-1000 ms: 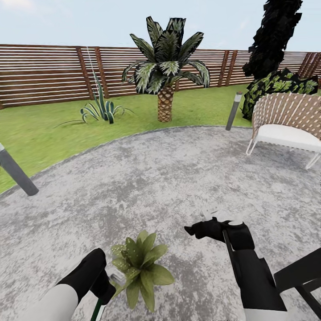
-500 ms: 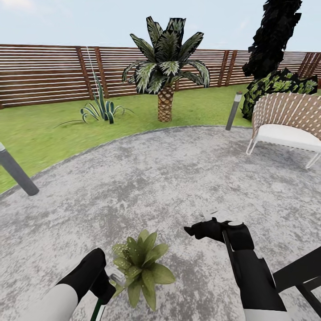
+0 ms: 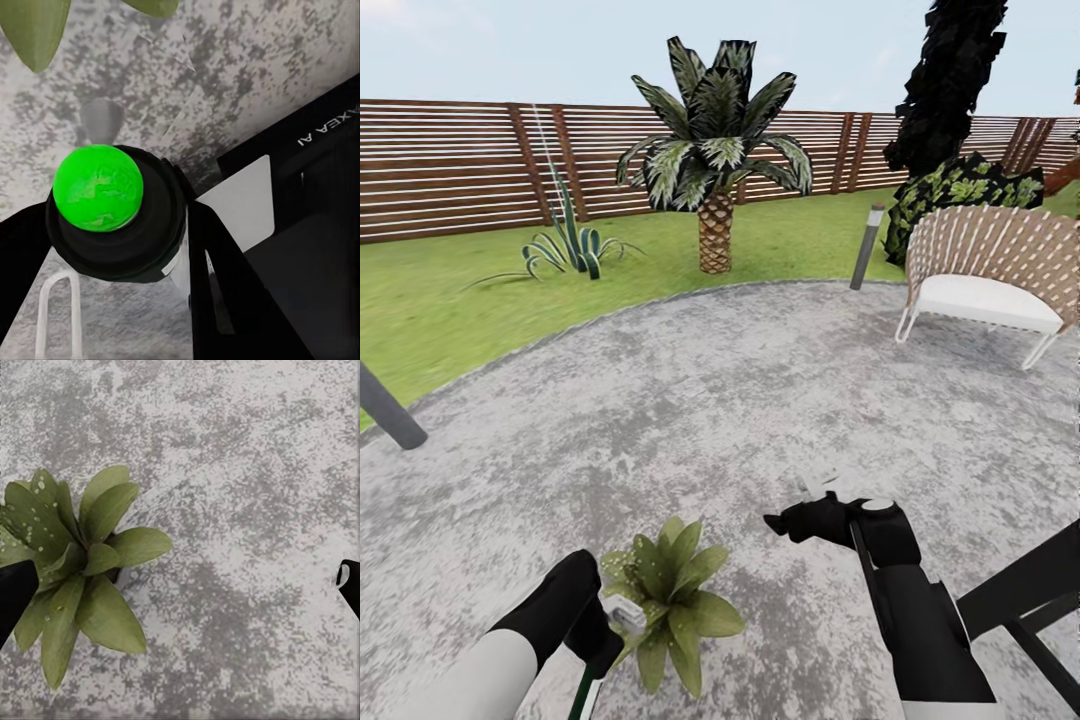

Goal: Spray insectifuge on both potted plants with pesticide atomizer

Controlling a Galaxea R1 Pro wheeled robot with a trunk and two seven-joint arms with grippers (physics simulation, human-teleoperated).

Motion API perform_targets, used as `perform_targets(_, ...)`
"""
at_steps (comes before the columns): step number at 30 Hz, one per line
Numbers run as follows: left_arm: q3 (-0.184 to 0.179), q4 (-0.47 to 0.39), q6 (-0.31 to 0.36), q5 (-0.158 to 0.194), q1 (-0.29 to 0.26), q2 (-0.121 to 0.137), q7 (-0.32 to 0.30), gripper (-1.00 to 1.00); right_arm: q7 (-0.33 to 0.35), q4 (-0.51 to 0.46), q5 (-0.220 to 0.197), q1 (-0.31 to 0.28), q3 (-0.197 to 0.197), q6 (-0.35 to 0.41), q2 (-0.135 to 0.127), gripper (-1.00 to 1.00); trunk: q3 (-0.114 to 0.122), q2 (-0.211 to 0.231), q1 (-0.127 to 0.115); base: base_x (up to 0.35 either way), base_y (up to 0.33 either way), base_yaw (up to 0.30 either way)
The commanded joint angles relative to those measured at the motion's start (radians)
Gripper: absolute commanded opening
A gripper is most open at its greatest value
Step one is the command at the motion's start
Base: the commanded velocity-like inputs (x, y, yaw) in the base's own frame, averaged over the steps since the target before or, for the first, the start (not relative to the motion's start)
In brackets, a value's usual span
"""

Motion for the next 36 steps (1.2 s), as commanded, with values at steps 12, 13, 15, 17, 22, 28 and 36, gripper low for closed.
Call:
perform_targets(12,-0.005,-0.003,0.010,-0.008,0.002,0.001,-0.015,-1.00,0.010,-0.001,0.010,-0.001,0.002,0.003,0.001,1.00,-0.001,0.000,0.000,-0.078,0.000,-0.010)
perform_targets(13,-0.005,-0.003,0.010,-0.008,0.002,0.001,-0.015,-1.00,0.010,-0.001,0.010,-0.001,0.002,0.003,0.001,1.00,-0.001,0.000,0.000,-0.012,0.000,0.000)
perform_targets(15,-0.006,-0.003,0.010,-0.008,0.003,0.000,-0.015,-1.00,0.010,-0.001,0.010,0.000,0.002,0.003,0.001,1.00,-0.001,0.000,0.000,-0.007,0.000,0.000)
perform_targets(17,-0.006,-0.003,0.010,-0.008,0.003,0.000,-0.016,-1.00,0.010,-0.001,0.009,0.000,0.002,0.003,0.001,1.00,-0.001,0.000,0.000,-0.005,-0.003,0.000)
perform_targets(22,-0.006,-0.003,0.009,-0.009,0.004,0.000,-0.015,-1.00,0.010,-0.001,0.009,0.000,0.002,0.003,0.001,1.00,-0.001,0.000,0.000,-0.093,-0.095,0.000)
perform_targets(28,-0.007,-0.005,0.009,-0.009,0.001,-0.018,-0.015,-1.00,0.010,-0.001,0.009,0.000,0.002,0.003,0.006,1.00,-0.001,0.000,0.000,-0.047,-0.033,0.000)
perform_targets(36,-0.011,-0.008,0.013,-0.019,-0.037,-0.102,-0.015,-1.00,0.010,-0.001,0.009,0.000,0.002,0.003,0.009,1.00,-0.001,0.000,0.000,-0.003,-0.002,0.000)
